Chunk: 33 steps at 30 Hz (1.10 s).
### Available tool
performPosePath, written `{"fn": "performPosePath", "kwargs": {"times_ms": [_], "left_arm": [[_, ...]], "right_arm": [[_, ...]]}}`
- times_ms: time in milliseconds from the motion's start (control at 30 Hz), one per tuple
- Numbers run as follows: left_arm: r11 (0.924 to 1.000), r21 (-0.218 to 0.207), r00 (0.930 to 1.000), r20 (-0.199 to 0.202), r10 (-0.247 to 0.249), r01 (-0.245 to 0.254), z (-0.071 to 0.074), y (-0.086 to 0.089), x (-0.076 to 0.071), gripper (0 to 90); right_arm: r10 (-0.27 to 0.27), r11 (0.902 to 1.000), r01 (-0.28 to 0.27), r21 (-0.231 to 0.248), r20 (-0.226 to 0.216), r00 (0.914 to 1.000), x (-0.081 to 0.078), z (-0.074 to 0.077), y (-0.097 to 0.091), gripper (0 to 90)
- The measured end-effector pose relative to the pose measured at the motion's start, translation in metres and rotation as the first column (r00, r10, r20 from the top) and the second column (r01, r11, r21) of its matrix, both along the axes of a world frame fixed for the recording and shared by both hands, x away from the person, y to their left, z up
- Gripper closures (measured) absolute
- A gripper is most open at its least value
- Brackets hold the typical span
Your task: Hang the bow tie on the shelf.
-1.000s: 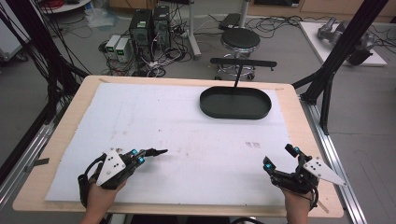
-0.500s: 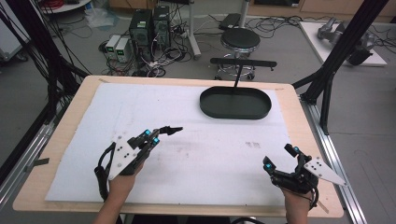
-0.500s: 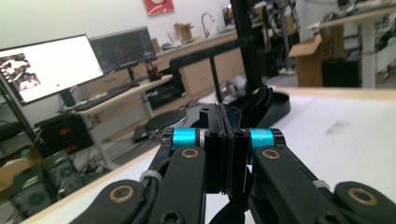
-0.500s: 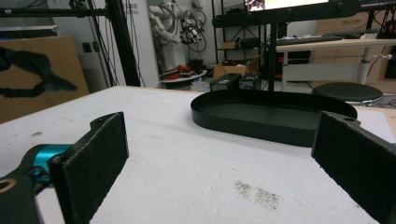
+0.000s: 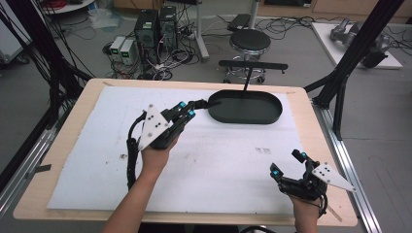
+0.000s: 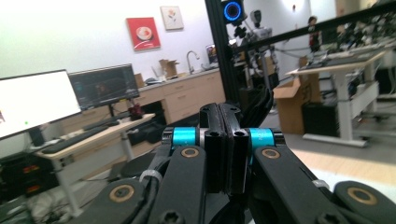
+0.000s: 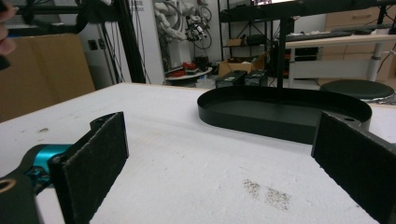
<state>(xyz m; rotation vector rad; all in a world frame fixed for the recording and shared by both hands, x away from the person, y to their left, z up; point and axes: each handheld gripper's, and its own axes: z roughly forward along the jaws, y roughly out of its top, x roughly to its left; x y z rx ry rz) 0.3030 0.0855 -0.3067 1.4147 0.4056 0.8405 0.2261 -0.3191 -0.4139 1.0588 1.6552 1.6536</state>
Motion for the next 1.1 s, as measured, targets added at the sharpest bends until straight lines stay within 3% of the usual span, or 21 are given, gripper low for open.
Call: {"fn": "performPosePath", "kwargs": {"times_ms": [300, 433, 633, 900, 967, 1100], "left_arm": [[0.9982, -0.030, 0.9976, -0.046, -0.052, 0.051, 0.021, -0.030, 0.040, 88.6], [0.9984, -0.017, 0.9967, -0.060, -0.055, 0.054, 0.024, -0.046, 0.058, 88.6], [0.9986, -0.010, 0.9944, -0.091, -0.053, 0.053, 0.023, -0.068, 0.083, 88.6], [0.9979, -0.004, 0.9862, -0.153, -0.064, 0.064, 0.017, -0.092, 0.115, 88.6], [0.9983, 0.014, 0.9847, -0.166, -0.053, 0.056, 0.015, -0.097, 0.125, 88.6], [0.9995, 0.003, 0.9797, -0.198, -0.031, 0.032, 0.011, -0.100, 0.143, 88.6]], "right_arm": [[0.006, 1.0000, -0.006, 0.003, 0.000, 1.0000, 0.001, -0.002, 0.000, 3.0], [0.008, 1.0000, -0.008, 0.004, 0.005, 1.0000, 0.002, -0.002, 0.001, 3.0], [0.017, 0.9998, -0.017, 0.006, 0.011, 0.9998, 0.003, 0.001, 0.002, 3.0], [0.020, 0.9996, -0.021, 0.018, 0.017, 0.9996, 0.004, 0.000, 0.000, 3.0], [0.019, 0.9996, -0.019, 0.020, 0.014, 0.9997, 0.004, 0.000, 0.000, 3.0], [0.022, 0.9995, -0.022, 0.023, 0.021, 0.9995, 0.006, 0.000, 0.000, 3.0]]}}
